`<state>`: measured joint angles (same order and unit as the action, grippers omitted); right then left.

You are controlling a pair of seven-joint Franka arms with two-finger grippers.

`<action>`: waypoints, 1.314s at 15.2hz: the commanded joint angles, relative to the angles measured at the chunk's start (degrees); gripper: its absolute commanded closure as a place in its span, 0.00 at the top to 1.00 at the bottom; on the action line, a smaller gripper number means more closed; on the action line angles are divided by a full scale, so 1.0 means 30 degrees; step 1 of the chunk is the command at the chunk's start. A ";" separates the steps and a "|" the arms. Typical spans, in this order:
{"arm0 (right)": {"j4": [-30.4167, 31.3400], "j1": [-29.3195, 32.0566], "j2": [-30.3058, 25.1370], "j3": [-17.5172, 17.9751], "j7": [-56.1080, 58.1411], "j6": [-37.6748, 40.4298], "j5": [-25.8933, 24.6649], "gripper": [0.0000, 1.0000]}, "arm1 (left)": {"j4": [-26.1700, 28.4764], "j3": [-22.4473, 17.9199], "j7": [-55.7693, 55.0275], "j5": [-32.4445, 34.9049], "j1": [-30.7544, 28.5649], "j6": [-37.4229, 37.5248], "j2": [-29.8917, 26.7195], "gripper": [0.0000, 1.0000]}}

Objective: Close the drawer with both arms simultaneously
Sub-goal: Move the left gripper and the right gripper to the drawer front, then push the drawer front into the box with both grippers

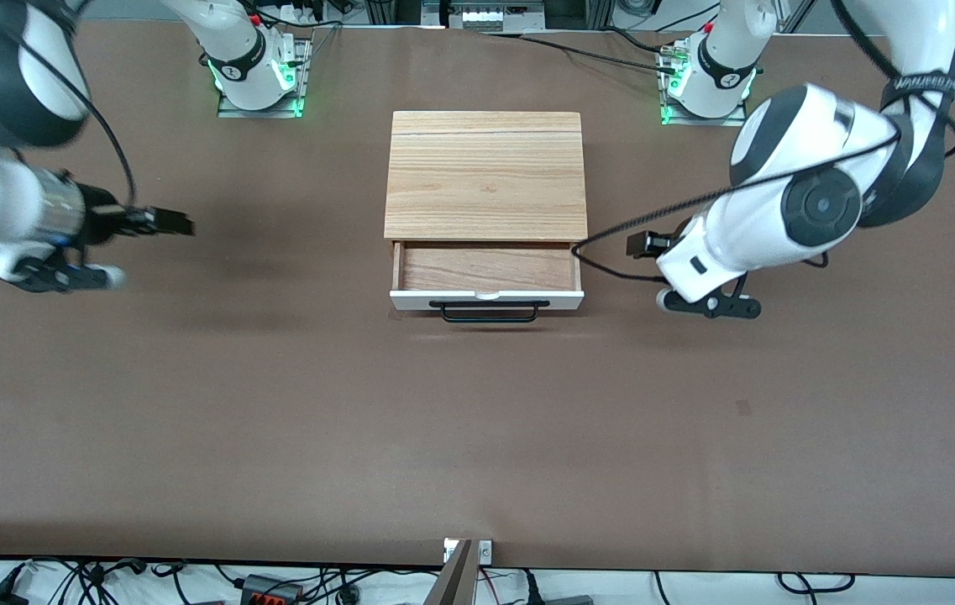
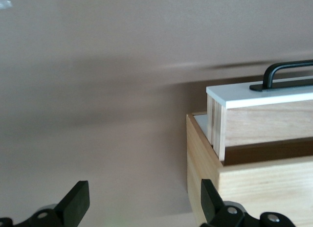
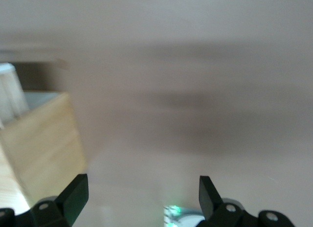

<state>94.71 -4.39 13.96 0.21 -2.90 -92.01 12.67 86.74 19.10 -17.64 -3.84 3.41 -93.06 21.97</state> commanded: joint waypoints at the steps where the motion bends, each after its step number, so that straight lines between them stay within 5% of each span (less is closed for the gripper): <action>1: -0.0428 -0.1167 0.1524 0.0019 -0.0613 -0.2715 0.0963 1.00 | -0.1198 -0.0010 -0.0391 -0.0186 0.0593 0.0260 0.1287 1.00; 9: -0.0428 -0.6471 0.4280 0.0048 -0.8143 -1.1186 0.1315 1.00 | -0.2899 -0.0040 -0.0303 -0.0274 0.0828 -0.2729 0.4042 1.00; 16: -0.0370 -0.8026 0.5688 0.0048 -0.9199 -1.4794 0.1286 1.00 | -0.3162 -0.0069 -0.0098 -0.0274 0.0827 -0.4692 0.5158 1.00; 20: 0.0155 -0.8380 0.5747 0.0048 -0.8937 -1.4651 0.1257 1.00 | -0.2957 -0.0040 -0.0098 -0.0304 0.1237 -0.4665 0.5391 1.00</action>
<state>94.49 -28.96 31.23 0.75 -29.48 -136.07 15.88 79.33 19.03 -17.98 -4.35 6.28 -107.43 36.89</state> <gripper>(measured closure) 0.000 0.000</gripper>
